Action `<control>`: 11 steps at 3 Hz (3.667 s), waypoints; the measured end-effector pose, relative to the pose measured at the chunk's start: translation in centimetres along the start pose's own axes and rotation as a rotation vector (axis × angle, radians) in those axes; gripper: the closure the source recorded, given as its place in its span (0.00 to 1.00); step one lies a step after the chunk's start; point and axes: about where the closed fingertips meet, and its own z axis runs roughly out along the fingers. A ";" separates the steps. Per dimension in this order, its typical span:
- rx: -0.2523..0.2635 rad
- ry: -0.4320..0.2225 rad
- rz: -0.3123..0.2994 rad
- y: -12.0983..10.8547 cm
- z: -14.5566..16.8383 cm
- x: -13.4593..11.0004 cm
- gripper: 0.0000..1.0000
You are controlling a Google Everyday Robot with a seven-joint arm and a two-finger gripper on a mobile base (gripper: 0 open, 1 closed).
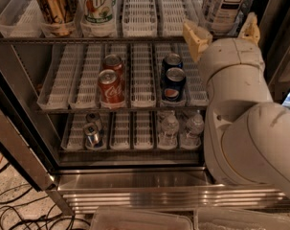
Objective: Pick blue plastic bottle from top shelf of fridge
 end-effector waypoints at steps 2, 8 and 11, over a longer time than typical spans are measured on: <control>0.040 -0.013 0.001 -1.0 4.0 -0.4 0.26; 0.100 -0.004 -0.027 -1.9 9.0 1.1 0.51; 0.100 -0.004 -0.027 -1.9 9.0 1.1 1.00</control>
Offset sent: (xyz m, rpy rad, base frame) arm 0.0354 -0.0106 0.0187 0.0039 -0.0317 -0.0276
